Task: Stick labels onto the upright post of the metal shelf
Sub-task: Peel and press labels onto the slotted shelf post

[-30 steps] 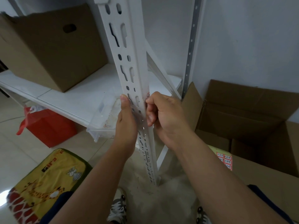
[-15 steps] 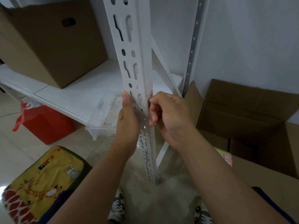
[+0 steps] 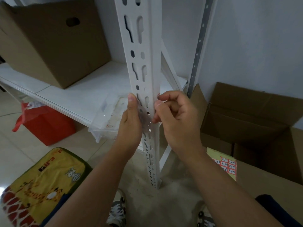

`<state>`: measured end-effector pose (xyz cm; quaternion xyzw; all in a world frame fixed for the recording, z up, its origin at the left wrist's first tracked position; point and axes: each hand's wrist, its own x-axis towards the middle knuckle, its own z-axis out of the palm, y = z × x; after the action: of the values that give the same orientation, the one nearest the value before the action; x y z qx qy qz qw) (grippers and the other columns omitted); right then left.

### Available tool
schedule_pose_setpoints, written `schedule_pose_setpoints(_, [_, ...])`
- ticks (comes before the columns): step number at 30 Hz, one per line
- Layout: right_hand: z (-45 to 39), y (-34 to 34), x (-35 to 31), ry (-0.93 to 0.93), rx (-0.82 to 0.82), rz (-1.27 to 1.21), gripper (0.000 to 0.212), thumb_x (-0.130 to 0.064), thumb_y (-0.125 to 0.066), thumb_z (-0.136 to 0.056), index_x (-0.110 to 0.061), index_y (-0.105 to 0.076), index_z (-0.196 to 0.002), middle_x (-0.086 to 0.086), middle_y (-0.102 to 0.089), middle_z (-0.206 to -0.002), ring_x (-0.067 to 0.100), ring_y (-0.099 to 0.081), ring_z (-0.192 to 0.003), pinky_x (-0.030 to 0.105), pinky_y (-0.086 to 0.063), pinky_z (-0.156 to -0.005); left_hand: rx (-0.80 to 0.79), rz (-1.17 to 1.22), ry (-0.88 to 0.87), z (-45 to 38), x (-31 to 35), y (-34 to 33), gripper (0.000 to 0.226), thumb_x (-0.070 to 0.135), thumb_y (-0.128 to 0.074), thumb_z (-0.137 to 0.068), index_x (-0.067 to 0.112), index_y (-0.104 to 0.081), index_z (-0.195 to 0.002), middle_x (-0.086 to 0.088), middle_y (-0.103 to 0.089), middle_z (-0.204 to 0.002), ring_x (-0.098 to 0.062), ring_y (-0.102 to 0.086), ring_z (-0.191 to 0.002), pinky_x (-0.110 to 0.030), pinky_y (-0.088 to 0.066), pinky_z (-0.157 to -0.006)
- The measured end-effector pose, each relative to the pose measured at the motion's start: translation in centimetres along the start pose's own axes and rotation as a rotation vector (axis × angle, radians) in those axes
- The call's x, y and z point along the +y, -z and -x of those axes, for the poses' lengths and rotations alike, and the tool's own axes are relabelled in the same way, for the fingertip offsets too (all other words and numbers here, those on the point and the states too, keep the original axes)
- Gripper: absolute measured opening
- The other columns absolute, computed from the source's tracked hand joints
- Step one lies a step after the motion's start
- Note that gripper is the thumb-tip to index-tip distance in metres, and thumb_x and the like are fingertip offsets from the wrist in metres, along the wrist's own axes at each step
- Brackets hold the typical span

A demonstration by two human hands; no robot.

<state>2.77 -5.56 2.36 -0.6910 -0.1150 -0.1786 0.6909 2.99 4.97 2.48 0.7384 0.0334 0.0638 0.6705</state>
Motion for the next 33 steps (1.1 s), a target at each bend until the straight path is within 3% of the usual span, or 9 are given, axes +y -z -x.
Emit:
schedule_pose_setpoints(4, [-0.2,0.0,0.5,0.110,0.024,0.160,0.005,-0.019,-0.056,-0.092,-0.017,-0.060,-0.092,0.002,-0.065,-0.065,0.023,-0.063,-0.058,0.046,-0.055,-0.058,-0.024,-0.015,-0.005,0.0,0.0,0.2,0.057,0.068,-0.014,-0.080,0.051,-0.068,-0.072,0.028,-0.069,-0.078,0.014,-0.062,-0.084,-0.020,-0.044,-0.088])
schedule_pose_setpoints(6, [-0.3,0.2,0.5,0.179,0.024,0.250,0.004,-0.018,-0.057,-0.092,-0.018,-0.060,-0.092,-0.003,-0.064,-0.066,0.017,-0.064,-0.060,0.037,-0.057,-0.058,-0.029,-0.007,-0.005,0.0,0.0,0.2,0.057,0.067,-0.014,-0.081,0.055,-0.068,-0.068,0.032,-0.068,-0.074,0.019,-0.061,-0.079,-0.018,-0.041,-0.084])
schedule_pose_setpoints(9, [-0.7,0.5,0.4,0.307,0.019,0.403,0.006,-0.015,-0.060,-0.091,-0.011,-0.065,-0.092,-0.011,-0.060,-0.069,0.008,-0.062,-0.065,0.018,-0.052,-0.057,-0.007,0.012,-0.001,-0.1,-0.1,0.1,0.055,0.062,-0.014,-0.090,0.045,-0.063,-0.072,0.036,-0.064,-0.068,0.023,-0.058,-0.073,-0.014,-0.038,-0.077])
schedule_pose_setpoints(15, [-1.3,1.0,0.3,0.473,-0.016,0.564,0.008,-0.015,-0.061,-0.089,-0.008,-0.065,-0.088,-0.014,-0.055,-0.073,0.002,-0.055,-0.062,0.014,-0.049,-0.057,-0.014,-0.003,-0.035,-0.2,-0.3,-0.2,0.049,0.052,-0.010,-0.098,0.045,-0.056,-0.083,0.040,-0.062,-0.068,0.027,-0.055,-0.073,-0.008,-0.037,-0.070])
schedule_pose_setpoints(19, [-1.7,1.1,0.0,0.446,-0.041,0.571,0.007,-0.015,-0.060,-0.088,-0.010,-0.063,-0.083,-0.008,-0.058,-0.063,0.011,-0.056,-0.063,0.024,-0.046,-0.051,-0.010,0.009,-0.039,-0.2,-0.2,-0.5,0.047,0.050,-0.011,-0.099,0.044,-0.054,-0.082,0.040,-0.060,-0.064,0.028,-0.054,-0.070,0.004,-0.039,-0.060])
schedule_pose_setpoints(25, [-1.8,1.1,-0.1,0.416,-0.083,0.547,0.008,-0.018,-0.060,-0.085,-0.011,-0.061,-0.080,-0.007,-0.056,-0.060,0.015,-0.056,-0.061,0.028,-0.046,-0.050,-0.020,0.001,-0.037,-0.3,-0.6,-0.3,0.047,0.055,-0.012,-0.096,0.044,-0.056,-0.083,0.032,-0.063,-0.068,0.026,-0.056,-0.069,-0.001,-0.038,-0.065])
schedule_pose_setpoints(28, [-1.7,1.4,-0.1,0.410,-0.080,0.499,0.006,-0.015,-0.061,-0.084,-0.010,-0.062,-0.081,-0.005,-0.061,-0.063,0.014,-0.058,-0.058,0.034,-0.050,-0.052,-0.043,-0.015,-0.039,-0.3,-0.5,0.0,0.049,0.055,-0.011,-0.096,0.042,-0.056,-0.081,0.036,-0.063,-0.064,0.026,-0.056,-0.070,0.002,-0.039,-0.061])
schedule_pose_setpoints(33, [-1.5,1.7,-0.1,0.359,-0.089,0.429,0.008,-0.019,-0.064,-0.083,-0.018,-0.058,-0.089,-0.014,-0.061,-0.072,0.009,-0.062,-0.070,0.025,-0.054,-0.061,-0.039,-0.007,-0.042,-0.4,-0.6,0.0,0.047,0.056,-0.012,-0.094,0.045,-0.056,-0.082,0.037,-0.062,-0.064,0.027,-0.055,-0.069,0.002,-0.039,-0.062])
